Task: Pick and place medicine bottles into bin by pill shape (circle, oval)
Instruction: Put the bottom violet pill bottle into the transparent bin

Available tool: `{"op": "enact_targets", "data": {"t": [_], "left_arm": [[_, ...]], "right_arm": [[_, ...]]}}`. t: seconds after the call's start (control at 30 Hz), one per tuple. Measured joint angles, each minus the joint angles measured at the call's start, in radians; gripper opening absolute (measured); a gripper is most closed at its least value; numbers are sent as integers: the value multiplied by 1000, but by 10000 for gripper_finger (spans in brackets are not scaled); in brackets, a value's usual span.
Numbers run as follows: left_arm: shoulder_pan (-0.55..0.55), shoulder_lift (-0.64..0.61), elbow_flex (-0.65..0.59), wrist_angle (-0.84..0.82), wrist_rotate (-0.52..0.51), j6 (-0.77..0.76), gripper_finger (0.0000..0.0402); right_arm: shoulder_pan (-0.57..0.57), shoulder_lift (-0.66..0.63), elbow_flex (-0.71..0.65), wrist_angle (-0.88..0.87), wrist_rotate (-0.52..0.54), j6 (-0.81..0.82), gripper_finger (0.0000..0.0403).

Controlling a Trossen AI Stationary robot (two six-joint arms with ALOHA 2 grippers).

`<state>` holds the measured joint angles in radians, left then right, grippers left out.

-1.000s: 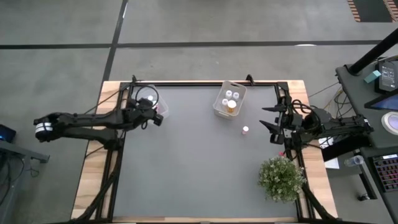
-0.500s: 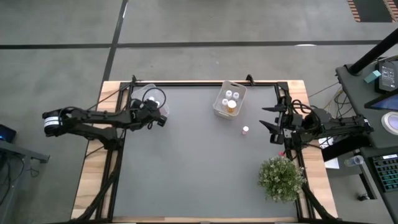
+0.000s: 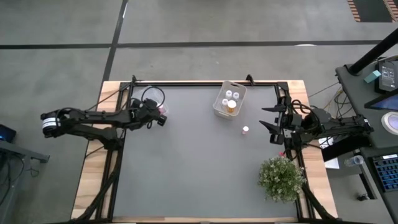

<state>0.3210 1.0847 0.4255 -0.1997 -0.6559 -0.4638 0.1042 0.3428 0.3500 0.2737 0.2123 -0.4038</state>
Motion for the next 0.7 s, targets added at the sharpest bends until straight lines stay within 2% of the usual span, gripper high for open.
{"op": "enact_targets", "data": {"t": [0.3,0.7], "left_arm": [[25,-62,-3,-43,0,7,109],[33,-38,-6,-50,43,7,109]], "right_arm": [[0,0,0,-1,0,0,219],[0,0,0,-4,0,-5,219]]}}
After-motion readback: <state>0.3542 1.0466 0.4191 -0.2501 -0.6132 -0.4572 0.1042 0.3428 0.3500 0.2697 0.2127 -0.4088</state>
